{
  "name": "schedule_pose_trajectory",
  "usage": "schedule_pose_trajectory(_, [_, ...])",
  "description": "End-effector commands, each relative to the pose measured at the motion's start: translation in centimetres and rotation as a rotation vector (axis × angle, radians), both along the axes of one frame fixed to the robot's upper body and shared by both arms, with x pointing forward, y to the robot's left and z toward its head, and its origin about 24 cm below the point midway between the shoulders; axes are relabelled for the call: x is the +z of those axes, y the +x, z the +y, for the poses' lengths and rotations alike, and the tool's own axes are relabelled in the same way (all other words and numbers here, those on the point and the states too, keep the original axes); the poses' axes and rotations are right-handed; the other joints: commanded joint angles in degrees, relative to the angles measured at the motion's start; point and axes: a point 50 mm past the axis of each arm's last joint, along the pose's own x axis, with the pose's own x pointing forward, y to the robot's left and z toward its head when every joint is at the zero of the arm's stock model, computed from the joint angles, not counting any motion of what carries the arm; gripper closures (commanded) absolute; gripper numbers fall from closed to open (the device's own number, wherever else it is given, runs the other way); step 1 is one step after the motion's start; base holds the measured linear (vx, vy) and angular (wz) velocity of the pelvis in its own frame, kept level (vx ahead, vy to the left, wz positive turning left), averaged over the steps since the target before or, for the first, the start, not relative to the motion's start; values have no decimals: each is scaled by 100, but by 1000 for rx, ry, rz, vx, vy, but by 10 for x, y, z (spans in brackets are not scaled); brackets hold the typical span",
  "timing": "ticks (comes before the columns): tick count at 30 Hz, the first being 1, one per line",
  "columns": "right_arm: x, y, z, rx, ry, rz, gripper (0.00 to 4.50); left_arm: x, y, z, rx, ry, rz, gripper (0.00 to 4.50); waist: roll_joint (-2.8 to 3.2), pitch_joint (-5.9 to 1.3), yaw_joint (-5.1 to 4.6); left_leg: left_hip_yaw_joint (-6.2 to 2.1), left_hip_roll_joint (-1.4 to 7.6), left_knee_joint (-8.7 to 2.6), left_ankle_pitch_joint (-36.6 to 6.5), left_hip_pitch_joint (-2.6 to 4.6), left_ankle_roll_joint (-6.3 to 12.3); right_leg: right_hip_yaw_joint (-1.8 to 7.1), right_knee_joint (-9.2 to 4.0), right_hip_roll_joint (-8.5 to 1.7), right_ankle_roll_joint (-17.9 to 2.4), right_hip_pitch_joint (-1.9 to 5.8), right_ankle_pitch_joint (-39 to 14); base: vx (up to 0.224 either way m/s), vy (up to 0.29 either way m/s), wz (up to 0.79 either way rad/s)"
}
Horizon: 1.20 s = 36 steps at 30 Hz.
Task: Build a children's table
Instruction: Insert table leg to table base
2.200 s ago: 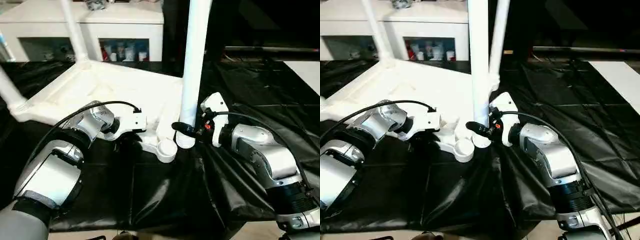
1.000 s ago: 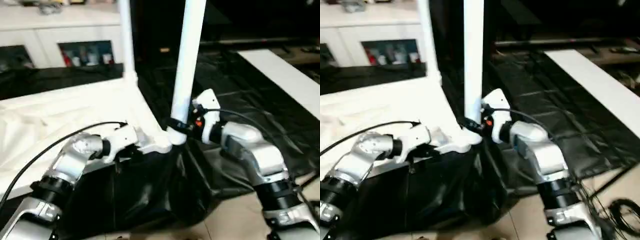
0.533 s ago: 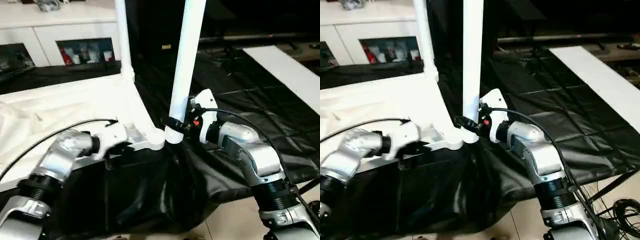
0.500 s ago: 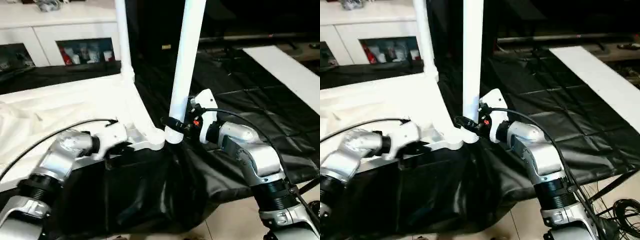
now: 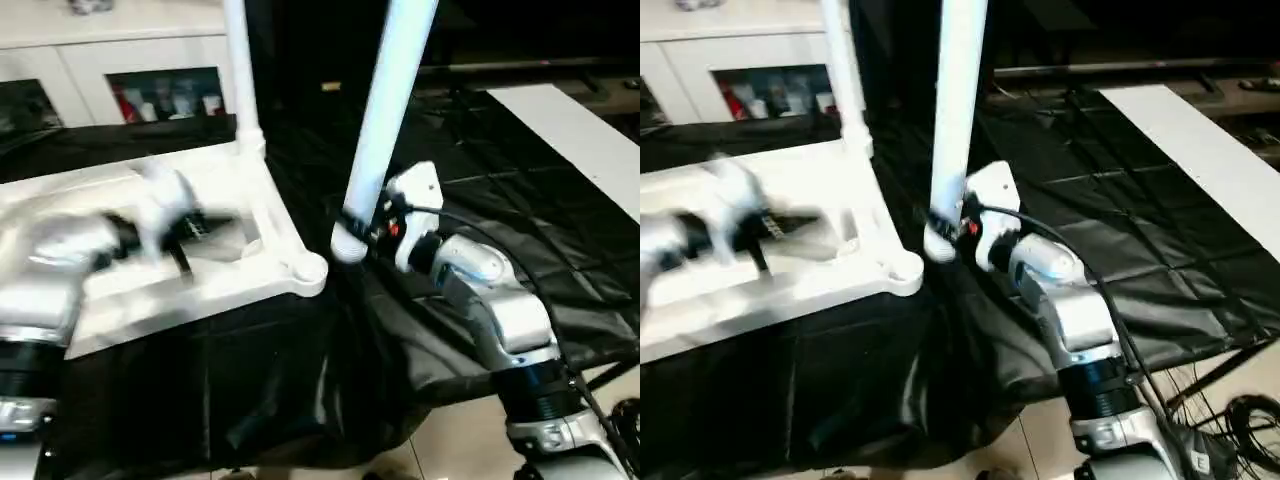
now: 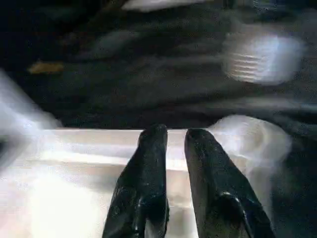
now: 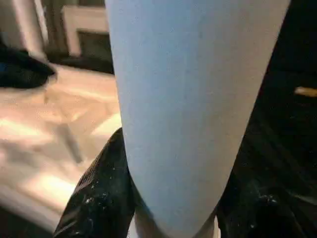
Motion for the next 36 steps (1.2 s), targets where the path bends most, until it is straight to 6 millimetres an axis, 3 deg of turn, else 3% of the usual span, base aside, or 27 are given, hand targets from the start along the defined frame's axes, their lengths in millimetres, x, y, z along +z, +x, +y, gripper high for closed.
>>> schedule_pose_trajectory(1, [6, 3, -5, -44, 5, -41, 264, 1, -2, 9, 109, -29, -39, 365, 56, -451, 10, 5, 140, -377, -1129, 42, -48, 309, -426, -286, -817, 393, -1700, 0, 0, 0])
schedule_pose_trajectory(4, [3, 0, 2, -57, -31, -68, 264, -18, -17, 2, 296, -237, -68, 365, -17, -431, 1, 11, 174, -388, -1073, 5, -21, 312, -436, -296, -844, 395, -1702, 0, 0, 0])
schedule_pose_trajectory(5, [0, -1, 5, -53, -23, -49, 264, -30, -24, -6, 375, -298, -59, 365, -49, -419, 38, -221, 102, -454, -971, -324, 234, 58, -275, -419, -928, 642, -1451, 0, 0, 0])
schedule_pose_trajectory(6, [-2, -2, 6, -47, -18, -37, 264, -36, -28, -10, 408, -321, -52, 365, 109, -422, -61, -429, 224, -516, -1247, -230, 497, -115, -338, -323, -888, 565, -1233, 13, -16, 34])
schedule_pose_trajectory(8, [-4, -3, 9, -54, -13, -48, 264, -47, -36, -19, 460, -310, -35, 365, 261, -497, -192, -860, 481, -556, -1523, -91, 826, -273, -136, -152, -1261, 515, -687, 56, -47, 58])
schedule_pose_trajectory(10, [-7, -2, 10, -110, 2, -48, 264, -58, -43, -29, 547, -323, -31, 365, 265, -470, -342, -1466, 619, -666, -763, 94, 1841, -294, 351, 122, -1617, 260, -1189, 26, -128, 52])
schedule_pose_trajectory(11, [-9, -1, 9, -134, 8, -49, 264, -61, -44, -31, 587, -367, -31, 365, 254, -454, -295, -1545, 601, -690, -805, 105, 1879, -234, 416, 132, -1690, 213, -1377, 12, -157, 54])
schedule_pose_trajectory(12, [-13, 0, 9, -179, 29, -32, 264, -67, -46, -35, 674, -418, -22, 365, 173, -423, -239, -1545, 442, -729, -1059, -10, 1787, -79, 449, 91, -1904, 245, -1378, 27, -214, 67])
schedule_pose_trajectory(13, [-16, 1, 8, -197, -6, -43, 264, -67, -46, -39, 690, -419, -31, 365, -8, -363, -209, -1028, 652, -619, -1320, -3, 1602, 177, 296, -133, -1955, 211, -1095, 45, -267, 59])
schedule_pose_trajectory(14, [-22, 0, 6, -206, -25, -34, 264, -66, -43, -44, 698, -396, -53, 365, -51, -314, -105, -724, 360, -411, -1547, -71, 1295, 308, -28, -185, -2073, 190, -1333, 45, -267, 59])
schedule_pose_trajectory(15, [-22, 0, 6, -206, -25, -34, 264, -66, -43, -44, 698, -396, -53, 365, -429, -370, 108, 17, -510, 1114, -1490, 0, 955, 370, -781, -273, -1620, 112, -3040, 15, -273, 36])
schedule_pose_trajectory(16, [-28, -1, 3, -207, -29, -17, 264, -61, -39, -52, 671, -378, -75, 365, -321, -367, 264, -92, -345, 940, -969, -347, 768, 760, -656, -496, -627, 496, -3869, -12, -217, 15])
schedule_pose_trajectory(17, [-29, -1, 3, -207, -24, -14, 264, -61, -39, -53, 666, -380, -75, 365, -363, -391, 361, -139, -350, 797, -822, -412, 738, 876, -603, -533, 67, 633, -3712, -12, -217, 15])
schedule_pose_trajectory(18, [-31, -2, 1, -217, 14, 6, 264, -58, -35, -59, 632, -379, -74, 365, -282, -389, 485, -192, -224, 416, -763, -102, 789, 977, -621, -502, 961, 517, -3102, -18, -191, 29])
schedule_pose_trajectory(19, [-31, -3, 1, -228, 33, 14, 264, -58, -32, -62, 620, -370, -75, 365, -232, -408, 417, -280, -79, 137, -566, 40, 931, 792, -502, -327, 1040, 498, -2148, -44, -182, 29])
schedule_pose_trajectory(20, [-33, -4, 2, -215, 38, 22, 264, -57, -28, -64, 609, -349, -79, 365, -200, -434, 399, -325, -114, 100, -434, -33, 1021, 737, -444, -298, 996, 602, -1815, -44, -182, 29])
schedule_pose_trajectory(21, [-33, -4, 2, -208, 40, 25, 264, -57, -27, -65, 604, -341, -80, 365, -301, -476, 480, -243, -262, 207, -345, -52, 1128, 856, -515, -389, 1071, 661, -1858, -42, -132, 12])
schedule_pose_trajectory(22, [-34, -6, 2, -200, 35, 22, 264, -56, -23, -66, 604, -338, -77, 365, -214, -418, 580, -325, -307, 385, -345, -108, 1107, 1076, -627, -693, 1092, 653, -2388, -35, -72, 13])
schedule_pose_trajectory(23, [-35, -7, 1, -200, 31, 17, 264, -56, -22, -67, 606, -342, -73, 365, -239, -417, 608, -354, -310, 479, -322, -192, 1064, 1139, -677, -796, 1058, 685, -2704, -35, -72, 13])
schedule_pose_trajectory(24, [-35, -7, 0, -208, 22, 5, 264, -55, -21, -67, 608, -344, -76, 365, -160, -412, 681, -496, -303, 651, -332, -307, 898, 1238, -653, -973, 954, 727, -2926, 0, 0, 0])
schedule_pose_trajectory(26, [-36, -7, -3, -236, 17, -4, 264, -56, -21, -67, 612, -343, -75, 365, -157, -426, 693, -659, -257, 820, -282, -445, 676, 1239, -606, -1114, 448, 749, -2690, -29, 55, -5])
schedule_pose_trajectory(28, [-37, -6, -6, -277, 24, -13, 264, -59, -21, -68, 619, -331, -74, 365, -58, -427, 693, -735, -179, 809, -116, -429, 522, 1119, -660, -1060, -605, 628, -2620, -43, 136, -6])
schedule_pose_trajectory(30, [-36, -6, -8, -292, 43, -28, 264, -67, -21, -69, 627, -283, -69, 365, 45, -422, 666, -709, -41, 579, -92, -302, 628, 977, -719, -958, -1128, 536, -2798, -47, 192, -3])
schedule_pose_trajectory(32, [-35, -6, -8, -290, 36, -37, 264, -69, -21, -69, 628, -253, -71, 365, 273, -403, 558, -636, 181, -46, -539, -33, 733, 561, -561, -415, -1266, 424, -2559, -45, 268, 4])
schedule_pose_trajectory(33, [-35, -6, -8, -290, 36, -37, 264, -69, -21, -69, 628, -253, -71, 365, 355, -396, 269, -656, 386, -399, -1926, 149, 671, 262, -161, 106, -1026, 224, -1963, -46, 277, 5])
schedule_pose_trajectory(34, [-34, -5, -8, -292, 35, -43, 264, -71, -21, -72, 619, -234, -69, 365, 474, -466, 180, -686, 501, -572, -2812, 156, 340, 186, 125, 141, -833, 235, -1024, -51, 246, 9])
schedule_pose_trajectory(36, [-33, -5, -7, -288, 42, -48, 264, -73, -21, -76, 608, -238, -62, 365, 431, -453, 136, -696, 572, -671, -3461, 85, -411, 176, 149, 124, -526, 215, -127, -48, 219, 13])
